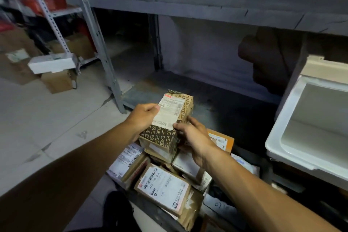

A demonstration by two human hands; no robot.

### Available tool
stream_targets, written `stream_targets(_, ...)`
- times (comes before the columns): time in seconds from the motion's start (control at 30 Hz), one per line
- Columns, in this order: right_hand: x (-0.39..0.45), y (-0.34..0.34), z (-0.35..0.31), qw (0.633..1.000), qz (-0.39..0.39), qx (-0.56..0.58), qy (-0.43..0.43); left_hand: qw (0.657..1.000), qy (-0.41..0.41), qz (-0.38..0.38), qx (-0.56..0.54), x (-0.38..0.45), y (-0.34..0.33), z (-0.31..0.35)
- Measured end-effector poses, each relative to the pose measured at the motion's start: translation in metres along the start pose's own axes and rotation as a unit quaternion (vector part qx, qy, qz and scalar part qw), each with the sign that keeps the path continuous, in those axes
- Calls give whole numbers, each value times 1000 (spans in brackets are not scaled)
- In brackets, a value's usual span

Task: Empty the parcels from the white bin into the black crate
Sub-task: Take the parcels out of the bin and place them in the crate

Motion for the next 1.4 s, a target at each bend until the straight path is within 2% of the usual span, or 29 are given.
stream_targets(0.27, 10, -19, 10, 1000, 10, 22, -18, 999, 17, -4, 34, 6, 9, -19)
stream_targets(0.43, 19, -11, 20, 999, 50, -8, -20, 996, 15, -13, 89, 8, 6, -30)
stream_targets(0.73, 19, -15, 25, 997, 52, -61, -4, 989, -4, 13, 147, 2, 12, -21)
stream_targets(1.03, 6, 3, 14, 990, 70, -122, 20, 989, -16, 4, 147, -8, 9, -16)
stream_targets(1.2, 1, 7, 9, 989, 68, -129, 30, 983, -29, 5, 183, -13, 8, -11)
stream_targets(1.3, -9, 10, 1, 980, 64, -181, 51, 967, -49, 9, 248, -17, 7, -5)
stream_targets(1.4, -23, 17, -15, 943, 85, -306, 96, 905, -129, 7, 405, -27, 1, 7)
Point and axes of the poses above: each hand's wrist, its own x-axis towards the middle knuckle, its own y-axis out of the back of the hand, z = x × y, the point moved 9 cm from there along x, towards the middle knuckle, and after that the axes turned 14 degrees about -x, right-handed, at the moved point
